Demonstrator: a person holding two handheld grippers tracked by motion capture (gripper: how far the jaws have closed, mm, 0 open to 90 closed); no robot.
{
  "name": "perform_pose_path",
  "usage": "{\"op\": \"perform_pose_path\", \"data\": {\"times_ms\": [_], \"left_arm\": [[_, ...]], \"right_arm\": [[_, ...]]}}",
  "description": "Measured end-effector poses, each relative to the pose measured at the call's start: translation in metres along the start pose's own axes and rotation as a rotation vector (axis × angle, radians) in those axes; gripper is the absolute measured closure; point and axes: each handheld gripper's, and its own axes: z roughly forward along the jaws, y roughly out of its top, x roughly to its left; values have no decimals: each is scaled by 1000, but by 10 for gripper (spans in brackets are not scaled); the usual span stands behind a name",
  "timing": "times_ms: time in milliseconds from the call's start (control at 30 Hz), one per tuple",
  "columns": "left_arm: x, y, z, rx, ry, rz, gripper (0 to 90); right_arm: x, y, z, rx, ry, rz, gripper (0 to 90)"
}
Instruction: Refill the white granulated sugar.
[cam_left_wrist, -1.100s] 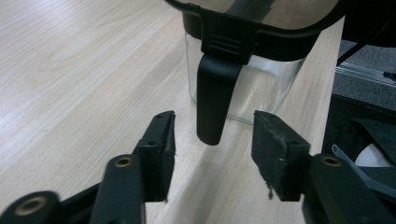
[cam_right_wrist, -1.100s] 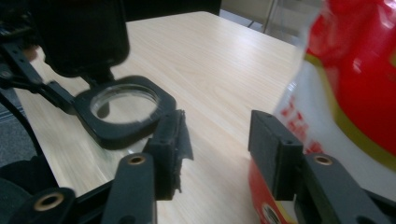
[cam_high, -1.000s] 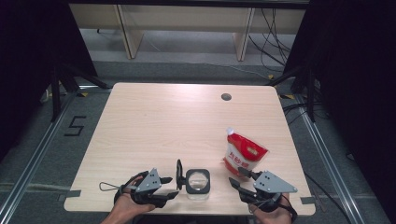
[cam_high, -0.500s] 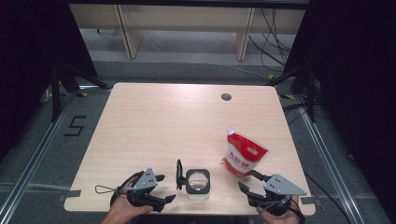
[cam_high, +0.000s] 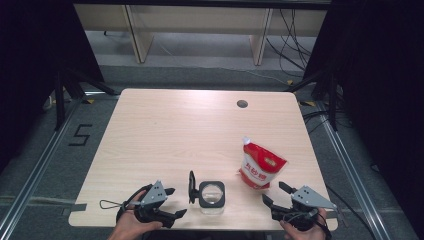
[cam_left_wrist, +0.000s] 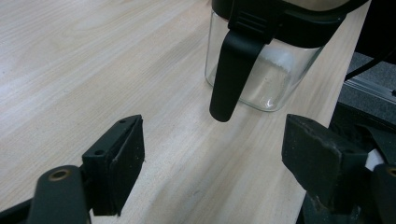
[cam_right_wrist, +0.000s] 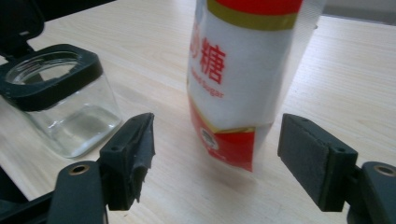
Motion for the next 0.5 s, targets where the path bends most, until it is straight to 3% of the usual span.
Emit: {"op": "perform_pose_path", "data": {"times_ms": [33,67,133,167,200,267,300,367,433,467,500], "left_arm": [[-1,0,0,3,-2,-18,210],[-1,-1,1,-7,3,-20,210],[-1,-1,0,-10,1,-18,209],[-2,-1,1,-19,-3,-33,209],[-2,-1,1,-19,-3,-33,209],[-2,-1,1,-22,-1,-34,209],[0,0,0,-8,6,-13,209],[0,-1,0,-10,5,-17,206],[0,-1,0,-13,10,-21,207],[0,-1,1,-13,9,-18,206],[-1,-1,1,-18,2,-20,207]], "right_arm": [[0,0,0,6,4,23,262],[-1,-1,0,2,-10,0,255],[-2,-2,1,7,-16,16,223],[1,-4,0,32,-38,71,213],[-3,-3,2,20,-32,27,212],[-5,-4,3,11,-27,14,206],[-5,-3,5,-7,-38,14,192],[-5,-2,8,14,-60,52,167],[-11,-2,12,-14,-55,20,167],[-9,-3,13,-8,-54,59,160],[-13,-3,16,-19,-38,29,157]]}}
